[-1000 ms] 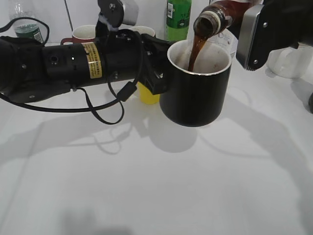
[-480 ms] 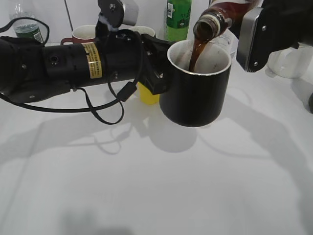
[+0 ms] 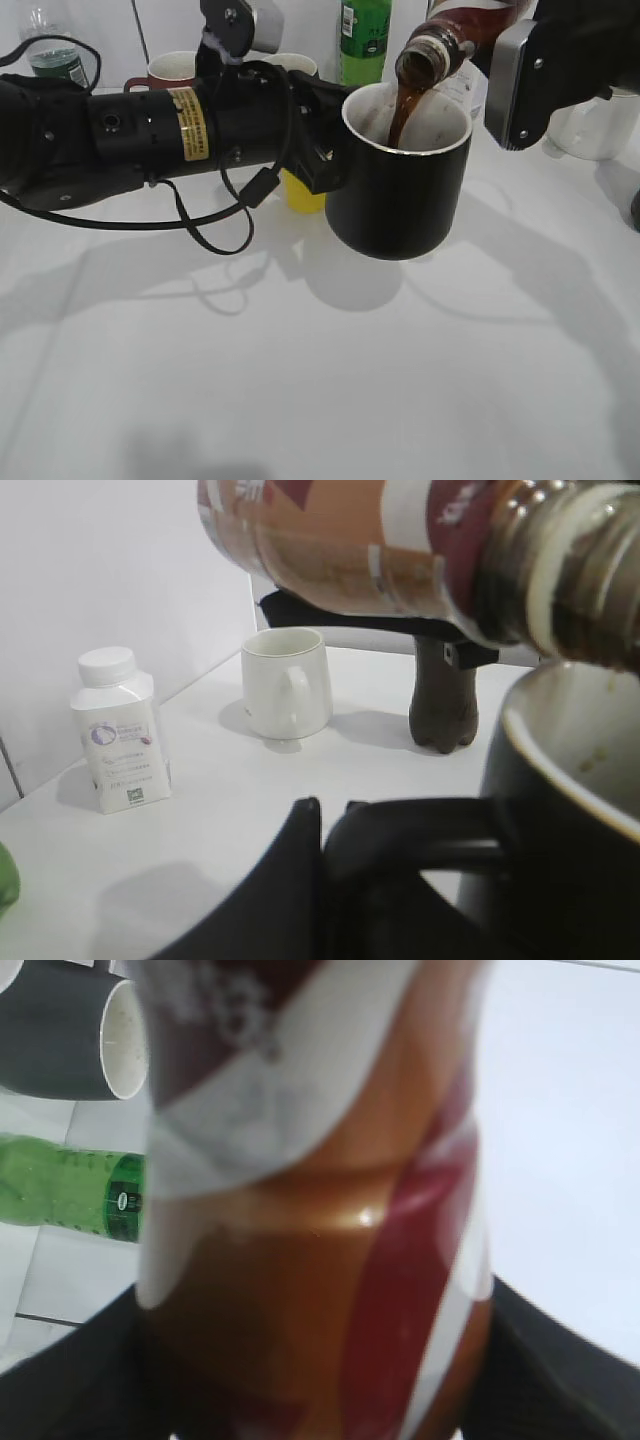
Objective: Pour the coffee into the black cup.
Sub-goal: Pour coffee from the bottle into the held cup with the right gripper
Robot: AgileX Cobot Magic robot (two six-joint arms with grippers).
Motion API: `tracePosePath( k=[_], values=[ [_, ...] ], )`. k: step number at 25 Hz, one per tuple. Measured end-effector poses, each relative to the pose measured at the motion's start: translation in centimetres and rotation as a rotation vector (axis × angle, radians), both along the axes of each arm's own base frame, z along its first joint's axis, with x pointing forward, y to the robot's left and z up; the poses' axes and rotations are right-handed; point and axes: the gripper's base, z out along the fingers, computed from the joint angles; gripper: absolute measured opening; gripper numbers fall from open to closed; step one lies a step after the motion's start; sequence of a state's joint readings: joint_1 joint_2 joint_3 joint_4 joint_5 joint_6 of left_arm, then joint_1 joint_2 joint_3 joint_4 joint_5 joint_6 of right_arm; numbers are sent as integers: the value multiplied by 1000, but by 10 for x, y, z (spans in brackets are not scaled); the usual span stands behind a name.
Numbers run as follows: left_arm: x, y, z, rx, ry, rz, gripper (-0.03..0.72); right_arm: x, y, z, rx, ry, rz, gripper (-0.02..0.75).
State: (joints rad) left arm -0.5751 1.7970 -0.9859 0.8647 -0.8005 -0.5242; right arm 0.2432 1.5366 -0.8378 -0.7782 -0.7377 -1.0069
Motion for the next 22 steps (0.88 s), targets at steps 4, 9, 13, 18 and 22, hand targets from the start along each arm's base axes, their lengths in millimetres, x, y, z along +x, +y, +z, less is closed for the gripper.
tracePosePath(
  k=[4, 9, 13, 18, 22],
  values=[
    [0, 0, 0, 1, 7, 3, 33, 0, 0, 0, -18, -19, 0, 534],
    [0, 0, -1, 3, 11, 6, 33, 0, 0, 1, -39, -39, 1, 534],
    [1, 0, -1, 6, 11, 8, 33, 0, 0, 1, -58, -58, 1, 534],
    [1, 0, -1, 9, 13, 10, 33, 1, -1, 2, -55, -69, -14, 534],
    [1, 0, -1, 9, 13, 10, 33, 1, -1, 2, -73, -87, -14, 534]
  ],
)
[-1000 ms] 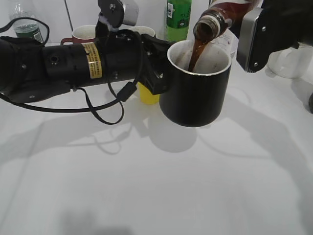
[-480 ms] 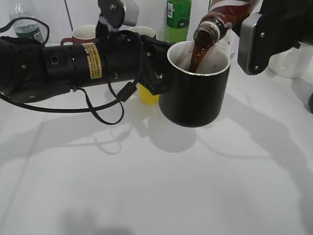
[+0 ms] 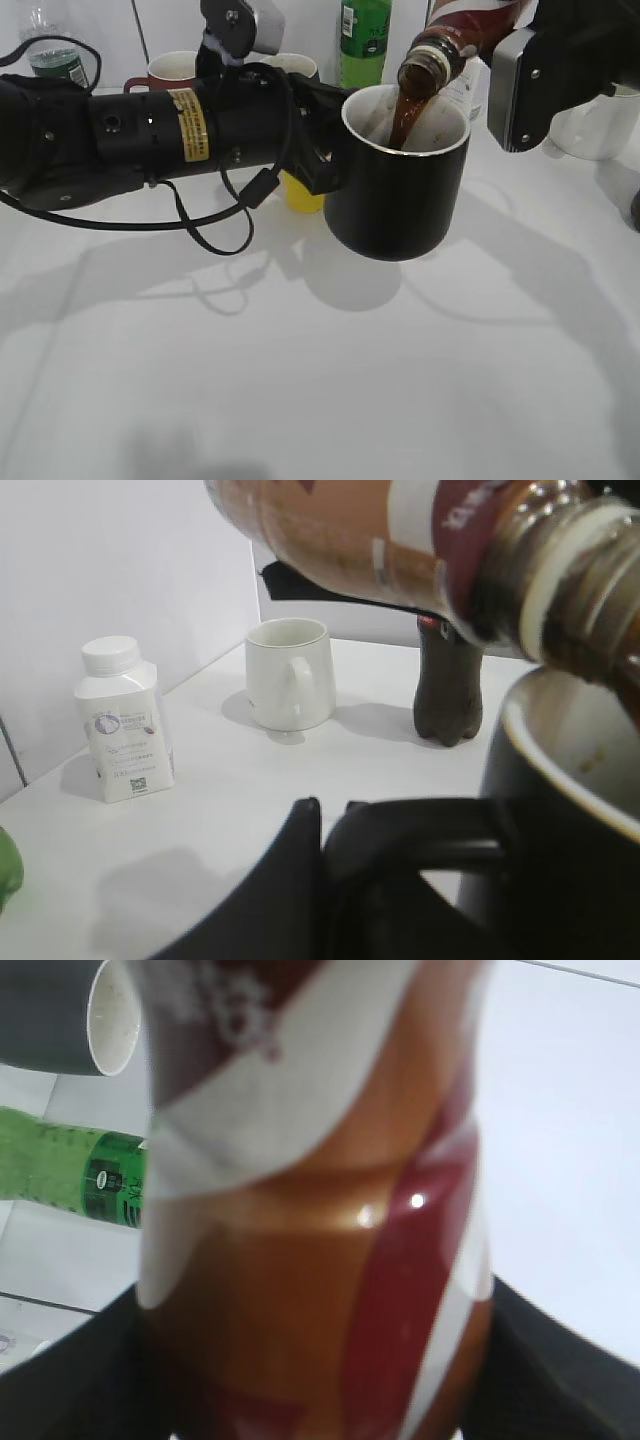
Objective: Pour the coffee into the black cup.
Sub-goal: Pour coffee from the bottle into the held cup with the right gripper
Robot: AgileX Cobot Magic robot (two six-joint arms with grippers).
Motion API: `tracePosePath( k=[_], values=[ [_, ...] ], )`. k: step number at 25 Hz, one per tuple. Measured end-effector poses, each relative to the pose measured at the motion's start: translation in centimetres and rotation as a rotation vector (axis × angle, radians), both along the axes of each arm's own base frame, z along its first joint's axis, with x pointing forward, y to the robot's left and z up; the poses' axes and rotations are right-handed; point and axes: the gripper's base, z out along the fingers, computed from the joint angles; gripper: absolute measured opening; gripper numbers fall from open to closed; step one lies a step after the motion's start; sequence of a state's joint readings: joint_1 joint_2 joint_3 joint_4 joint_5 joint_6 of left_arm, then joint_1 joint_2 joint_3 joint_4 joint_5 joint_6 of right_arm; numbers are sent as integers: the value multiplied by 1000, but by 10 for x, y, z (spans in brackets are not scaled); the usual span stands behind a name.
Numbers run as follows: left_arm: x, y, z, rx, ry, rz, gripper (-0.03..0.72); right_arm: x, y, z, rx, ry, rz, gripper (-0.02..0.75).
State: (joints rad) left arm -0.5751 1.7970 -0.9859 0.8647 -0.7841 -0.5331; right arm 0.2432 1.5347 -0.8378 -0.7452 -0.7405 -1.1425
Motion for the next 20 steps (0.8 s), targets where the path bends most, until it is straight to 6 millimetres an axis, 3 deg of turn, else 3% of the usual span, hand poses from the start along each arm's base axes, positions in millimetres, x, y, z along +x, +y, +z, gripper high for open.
tracePosePath(
  k=[20],
  values=[
    [0, 0, -1, 4, 1, 3, 33, 0, 1, 1, 83, 55, 7, 534]
  ],
)
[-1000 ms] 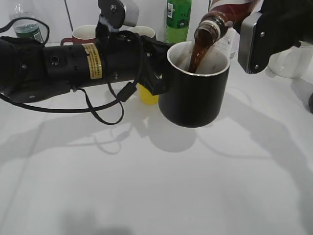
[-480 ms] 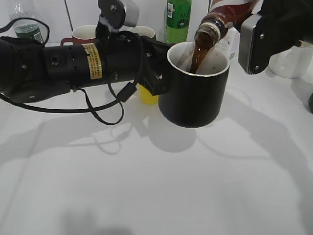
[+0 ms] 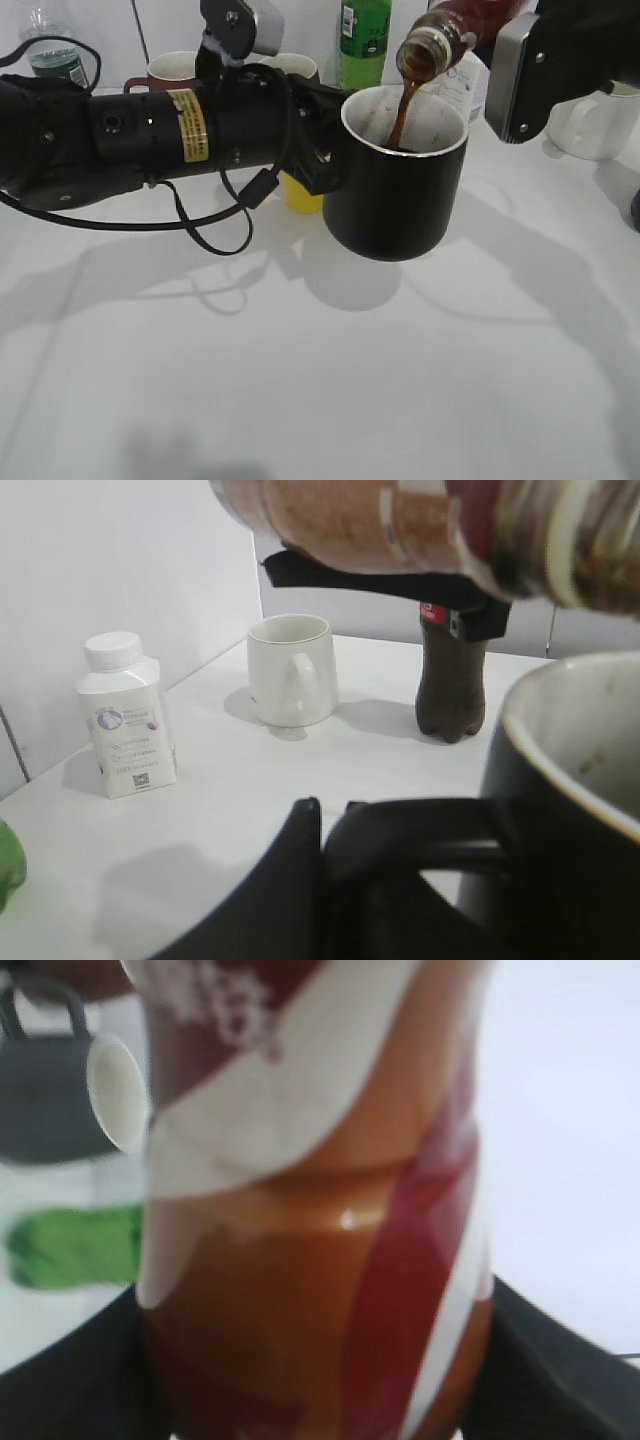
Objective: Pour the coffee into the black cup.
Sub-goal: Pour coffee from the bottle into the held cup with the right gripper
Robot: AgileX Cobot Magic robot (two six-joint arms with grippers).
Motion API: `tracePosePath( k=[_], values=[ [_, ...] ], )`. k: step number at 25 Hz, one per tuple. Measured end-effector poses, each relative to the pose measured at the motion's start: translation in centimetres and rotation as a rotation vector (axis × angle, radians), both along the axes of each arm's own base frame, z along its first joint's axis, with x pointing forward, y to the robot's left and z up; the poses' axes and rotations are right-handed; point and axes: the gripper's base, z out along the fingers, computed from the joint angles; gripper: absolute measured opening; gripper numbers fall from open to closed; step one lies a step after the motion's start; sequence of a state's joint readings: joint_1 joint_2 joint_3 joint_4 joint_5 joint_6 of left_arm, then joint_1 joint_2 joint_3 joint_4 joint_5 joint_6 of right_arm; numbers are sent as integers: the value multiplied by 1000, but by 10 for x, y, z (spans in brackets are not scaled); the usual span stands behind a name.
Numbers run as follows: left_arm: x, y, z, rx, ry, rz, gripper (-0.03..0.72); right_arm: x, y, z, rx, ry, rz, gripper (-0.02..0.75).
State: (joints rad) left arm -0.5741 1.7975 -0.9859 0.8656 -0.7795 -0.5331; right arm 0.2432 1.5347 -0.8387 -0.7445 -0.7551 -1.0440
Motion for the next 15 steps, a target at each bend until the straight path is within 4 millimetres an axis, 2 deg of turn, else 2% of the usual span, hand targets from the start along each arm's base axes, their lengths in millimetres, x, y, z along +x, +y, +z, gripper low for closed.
tracePosePath(
  k=[8, 15],
  values=[
    [7, 7, 3, -41, 14, 43, 33, -1, 1, -1, 138, 144, 19, 534],
    [9, 8, 5, -64, 9, 60, 33, -4, 4, -4, 333, 381, 53, 534]
  ],
)
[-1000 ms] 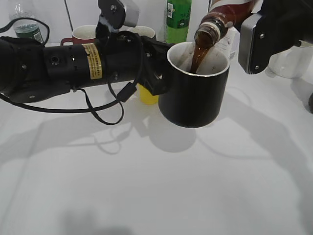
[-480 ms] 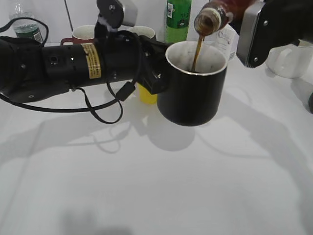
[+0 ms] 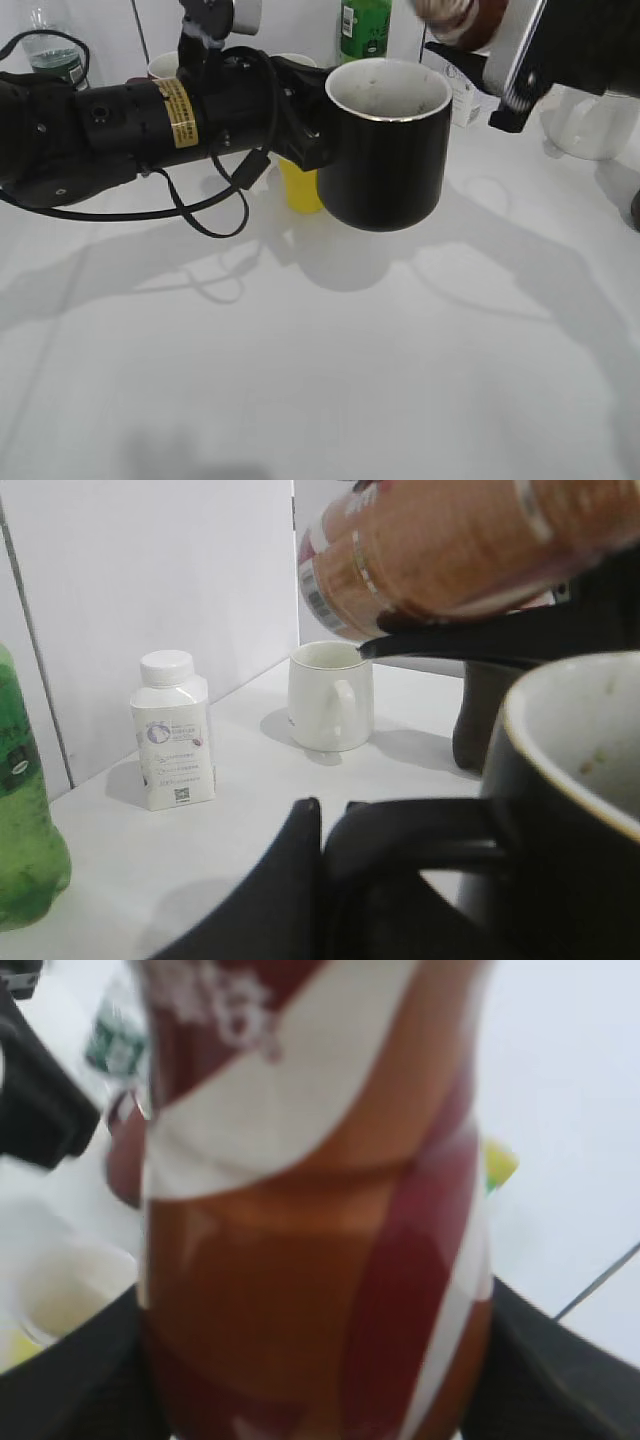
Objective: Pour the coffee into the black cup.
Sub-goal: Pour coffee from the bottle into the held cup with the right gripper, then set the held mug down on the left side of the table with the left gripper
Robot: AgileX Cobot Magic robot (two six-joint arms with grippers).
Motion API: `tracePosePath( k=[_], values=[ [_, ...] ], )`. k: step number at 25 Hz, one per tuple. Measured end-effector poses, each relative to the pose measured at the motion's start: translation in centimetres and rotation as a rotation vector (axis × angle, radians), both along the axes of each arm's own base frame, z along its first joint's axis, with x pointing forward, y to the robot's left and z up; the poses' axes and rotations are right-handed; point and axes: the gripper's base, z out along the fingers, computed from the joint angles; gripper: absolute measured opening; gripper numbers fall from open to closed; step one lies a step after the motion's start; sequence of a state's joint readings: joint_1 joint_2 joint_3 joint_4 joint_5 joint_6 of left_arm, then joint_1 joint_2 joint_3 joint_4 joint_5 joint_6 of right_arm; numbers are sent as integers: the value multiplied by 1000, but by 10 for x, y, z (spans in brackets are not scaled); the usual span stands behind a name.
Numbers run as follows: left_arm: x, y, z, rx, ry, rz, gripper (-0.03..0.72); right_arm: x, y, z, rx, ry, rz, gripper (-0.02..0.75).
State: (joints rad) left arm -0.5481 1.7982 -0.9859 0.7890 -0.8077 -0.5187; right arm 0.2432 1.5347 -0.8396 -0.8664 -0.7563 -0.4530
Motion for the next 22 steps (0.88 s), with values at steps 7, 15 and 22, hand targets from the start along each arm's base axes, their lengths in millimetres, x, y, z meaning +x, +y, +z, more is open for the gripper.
tracePosePath(
  k=[7, 15, 22],
  values=[
    [4, 15, 17, -18, -46, 34, 33, 0, 0, 0, 378, 388, -26, 534],
    [14, 65, 51, -35, -116, 186, 33, 0, 0, 0, 678, 695, -48, 534],
    [6, 117, 41, -6, -74, 325, 33, -1, 1, 1, 705, 709, -26, 534]
  ],
)
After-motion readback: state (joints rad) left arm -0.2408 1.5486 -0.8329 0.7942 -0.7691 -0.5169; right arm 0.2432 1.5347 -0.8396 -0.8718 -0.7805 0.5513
